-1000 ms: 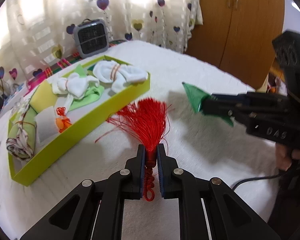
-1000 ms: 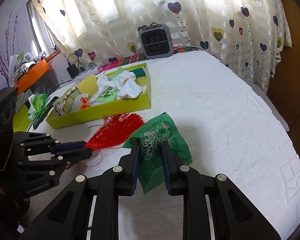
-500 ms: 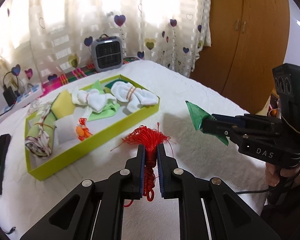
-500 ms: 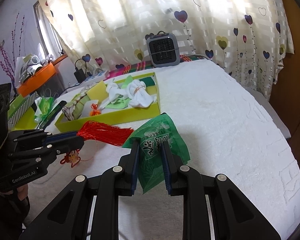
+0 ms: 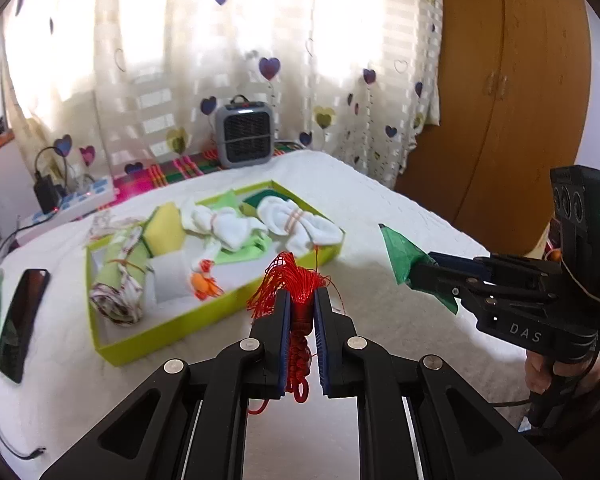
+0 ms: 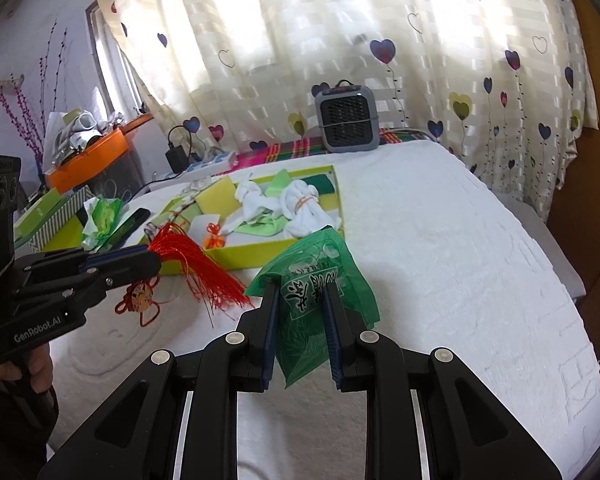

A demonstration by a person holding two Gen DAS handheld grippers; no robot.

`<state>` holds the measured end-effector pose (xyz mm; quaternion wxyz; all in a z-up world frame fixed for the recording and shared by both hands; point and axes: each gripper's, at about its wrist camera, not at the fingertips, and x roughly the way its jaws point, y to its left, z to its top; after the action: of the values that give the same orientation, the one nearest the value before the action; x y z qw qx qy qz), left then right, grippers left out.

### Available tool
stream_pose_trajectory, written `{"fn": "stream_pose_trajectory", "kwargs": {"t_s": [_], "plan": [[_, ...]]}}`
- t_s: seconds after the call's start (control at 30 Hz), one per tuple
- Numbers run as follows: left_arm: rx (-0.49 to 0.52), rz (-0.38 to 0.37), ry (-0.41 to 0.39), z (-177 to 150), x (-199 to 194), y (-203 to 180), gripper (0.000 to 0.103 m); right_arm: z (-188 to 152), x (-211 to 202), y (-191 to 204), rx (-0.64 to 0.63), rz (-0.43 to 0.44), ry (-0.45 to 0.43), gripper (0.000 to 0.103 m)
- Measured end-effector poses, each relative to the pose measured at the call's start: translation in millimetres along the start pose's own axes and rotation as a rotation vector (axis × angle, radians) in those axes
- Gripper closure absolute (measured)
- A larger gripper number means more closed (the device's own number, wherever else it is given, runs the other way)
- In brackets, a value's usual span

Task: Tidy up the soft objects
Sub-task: 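Carry the red knot and green packet over the tray with both grippers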

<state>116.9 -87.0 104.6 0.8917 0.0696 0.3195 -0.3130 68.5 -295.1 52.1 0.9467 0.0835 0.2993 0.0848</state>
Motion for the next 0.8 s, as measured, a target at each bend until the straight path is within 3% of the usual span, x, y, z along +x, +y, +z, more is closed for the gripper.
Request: {"fn": "stream_pose_trajectory", "kwargs": {"t_s": [0.8], "plan": [[-0.079,0.097,-0.053,30.7,-0.5,45.7,0.092,45.0,21.6,26.5,-0.089,0.059,-0.054,0.081]]}}
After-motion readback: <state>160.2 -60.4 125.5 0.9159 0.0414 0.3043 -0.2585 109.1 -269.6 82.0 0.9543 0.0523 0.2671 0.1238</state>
